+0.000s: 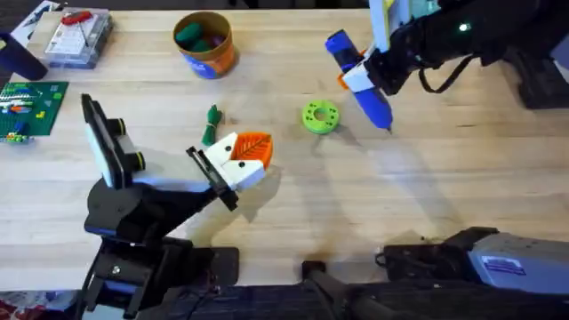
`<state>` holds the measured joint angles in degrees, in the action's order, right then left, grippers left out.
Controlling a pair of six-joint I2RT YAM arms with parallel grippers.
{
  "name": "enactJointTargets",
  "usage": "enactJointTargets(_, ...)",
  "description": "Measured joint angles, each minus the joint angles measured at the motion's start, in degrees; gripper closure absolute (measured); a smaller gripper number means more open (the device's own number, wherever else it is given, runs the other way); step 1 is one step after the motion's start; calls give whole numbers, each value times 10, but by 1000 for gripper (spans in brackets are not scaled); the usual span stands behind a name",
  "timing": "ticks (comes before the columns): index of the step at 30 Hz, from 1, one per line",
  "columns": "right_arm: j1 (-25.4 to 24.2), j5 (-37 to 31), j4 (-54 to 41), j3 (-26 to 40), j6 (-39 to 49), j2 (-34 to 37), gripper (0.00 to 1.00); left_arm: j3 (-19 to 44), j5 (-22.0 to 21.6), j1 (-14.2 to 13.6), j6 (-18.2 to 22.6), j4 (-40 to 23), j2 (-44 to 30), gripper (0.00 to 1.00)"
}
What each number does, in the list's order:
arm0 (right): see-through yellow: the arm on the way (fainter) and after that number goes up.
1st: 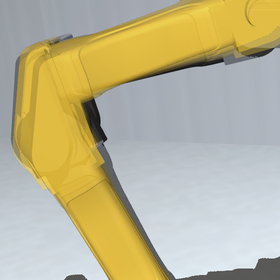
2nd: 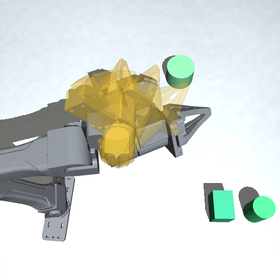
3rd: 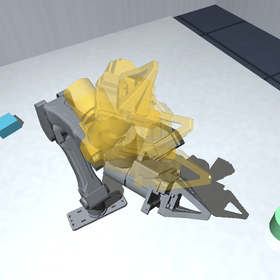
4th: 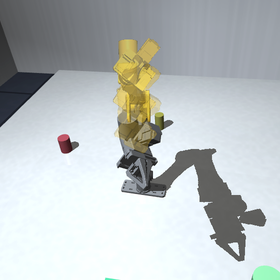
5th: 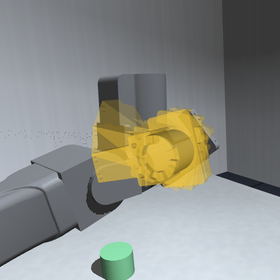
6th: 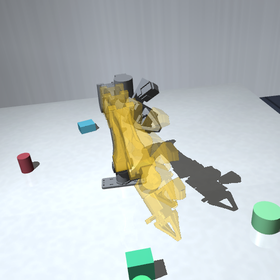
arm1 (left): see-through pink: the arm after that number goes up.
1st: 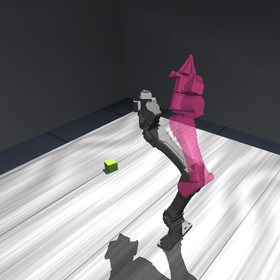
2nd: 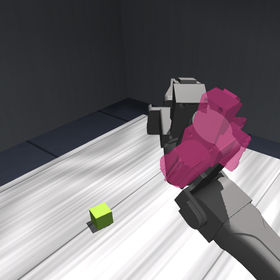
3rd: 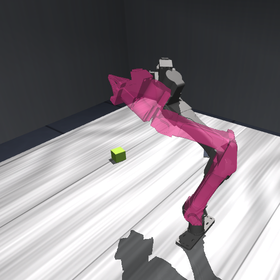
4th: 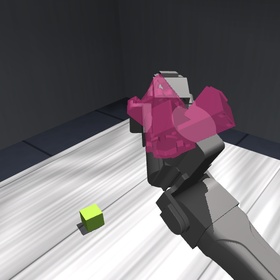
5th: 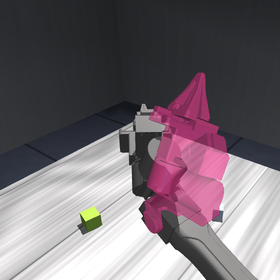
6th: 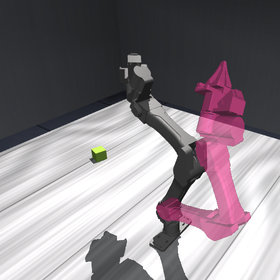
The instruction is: Pick up the gripper from the table and insert it into the empty holder that is missing its gripper. Then pick up a screw, insert it into the mounting hole, and use the screwdriver to tighten it. Finally, clean up the table by picking up the vegetable and placing it into the bucket.
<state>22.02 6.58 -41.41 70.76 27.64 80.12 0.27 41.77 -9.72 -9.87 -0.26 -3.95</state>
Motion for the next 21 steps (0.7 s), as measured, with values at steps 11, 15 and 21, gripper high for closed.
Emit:
enactJointTargets(11, -4, -147, 11, 0, 161, 8, 979, 61, -80, 0, 8, -157, 0, 989)
enactJointTargets(15, -22, -176, 14, 0, 254, 36, 980, 87, -107, 0, 30, -199, 0, 989)
enactJointTargets(21, -66, -235, 25, 0, 378, 112, 980, 105, -139, 0, 41, -209, 0, 989)
